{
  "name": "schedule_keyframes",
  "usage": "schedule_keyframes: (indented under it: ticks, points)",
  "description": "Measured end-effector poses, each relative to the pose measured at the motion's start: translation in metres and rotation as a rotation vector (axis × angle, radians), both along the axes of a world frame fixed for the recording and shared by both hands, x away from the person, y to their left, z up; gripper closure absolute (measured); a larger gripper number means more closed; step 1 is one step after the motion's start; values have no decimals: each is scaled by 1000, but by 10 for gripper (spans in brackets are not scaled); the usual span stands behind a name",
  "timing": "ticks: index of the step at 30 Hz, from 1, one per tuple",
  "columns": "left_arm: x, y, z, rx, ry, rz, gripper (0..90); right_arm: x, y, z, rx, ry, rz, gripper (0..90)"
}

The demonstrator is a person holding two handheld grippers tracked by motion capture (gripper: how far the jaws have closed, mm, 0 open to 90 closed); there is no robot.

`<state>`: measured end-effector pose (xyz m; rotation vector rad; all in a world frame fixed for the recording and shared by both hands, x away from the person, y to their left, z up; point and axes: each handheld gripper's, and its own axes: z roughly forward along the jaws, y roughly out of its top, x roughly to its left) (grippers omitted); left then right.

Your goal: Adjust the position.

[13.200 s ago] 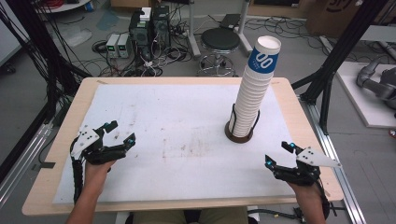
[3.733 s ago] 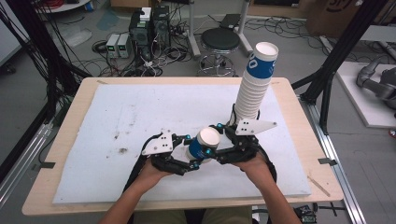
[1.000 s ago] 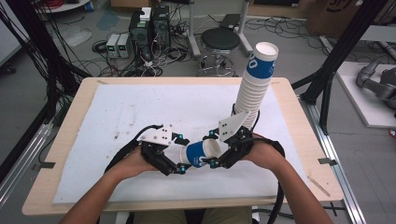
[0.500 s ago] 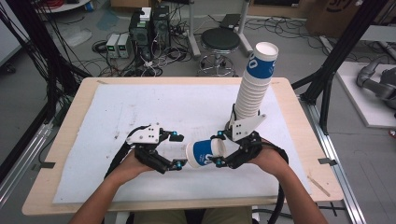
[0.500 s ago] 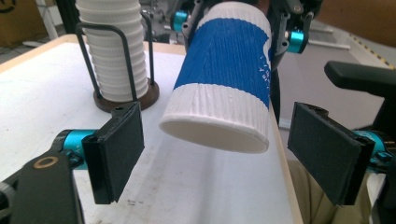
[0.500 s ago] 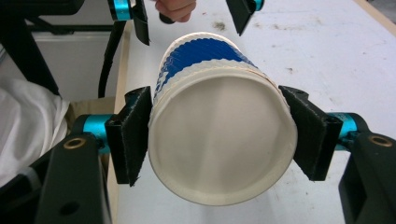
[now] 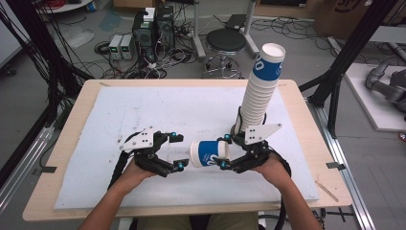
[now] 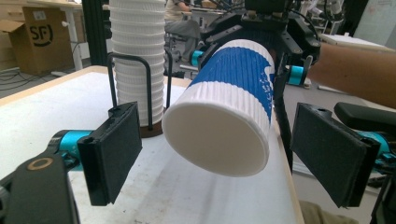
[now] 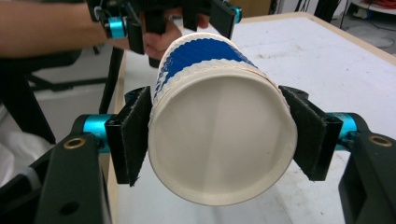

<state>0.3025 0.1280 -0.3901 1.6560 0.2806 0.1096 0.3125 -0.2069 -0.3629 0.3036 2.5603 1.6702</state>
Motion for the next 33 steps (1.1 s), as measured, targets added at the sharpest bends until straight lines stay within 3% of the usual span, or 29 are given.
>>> schedule_keyframes:
  ticks: [8,12,18,25,33]
  points:
    - [1,-7,-2,-7,3,-24,162,-1,-1,-3,83,24,-2,304]
    - [3,-11,-4,-16,14,-48,160,-3,2,-2,118,43,26,305]
    - [0,-19,-3,-17,10,-85,153,-4,8,-3,134,56,55,305]
    - [2,-17,-3,-64,54,-117,159,-3,6,-5,176,90,77,305]
    - [-1,-14,2,-29,-5,-118,253,-2,5,-8,152,98,92,316]
